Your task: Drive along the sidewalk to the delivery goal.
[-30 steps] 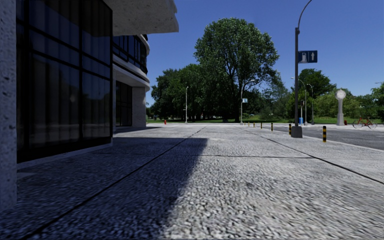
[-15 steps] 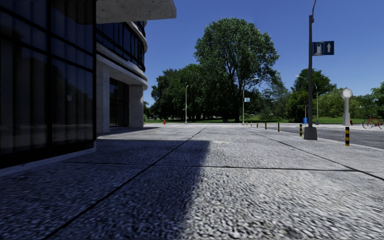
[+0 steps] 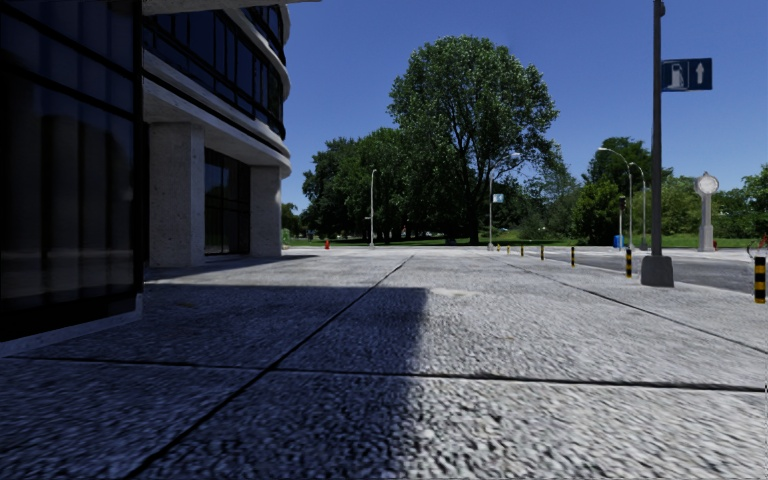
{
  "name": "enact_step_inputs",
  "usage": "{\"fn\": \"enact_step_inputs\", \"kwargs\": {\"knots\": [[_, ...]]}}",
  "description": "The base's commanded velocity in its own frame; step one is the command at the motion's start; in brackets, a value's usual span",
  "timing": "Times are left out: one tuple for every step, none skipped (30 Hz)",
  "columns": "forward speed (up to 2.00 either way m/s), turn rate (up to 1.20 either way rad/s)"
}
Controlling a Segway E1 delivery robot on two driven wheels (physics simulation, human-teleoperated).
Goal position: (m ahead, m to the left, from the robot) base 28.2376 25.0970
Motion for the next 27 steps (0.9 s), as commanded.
{"fn": "enact_step_inputs", "kwargs": {"knots": [[2.0,0.0],[2.0,0.0],[2.0,0.0],[2.0,0.0],[2.0,0.0],[2.0,0.0],[2.0,0.0],[2.0,0.0],[2.0,0.0],[2.0,0.0],[2.0,0.0],[2.0,0.0],[2.0,0.0],[2.0,0.0],[2.0,0.0],[2.0,0.0],[2.0,0.0],[2.0,0.0],[2.0,0.0],[2.0,0.0],[2.0,0.0],[2.0,0.0],[2.0,0.0],[2.0,0.0],[2.0,0.0],[2.0,0.0],[2.0,0.0]]}}
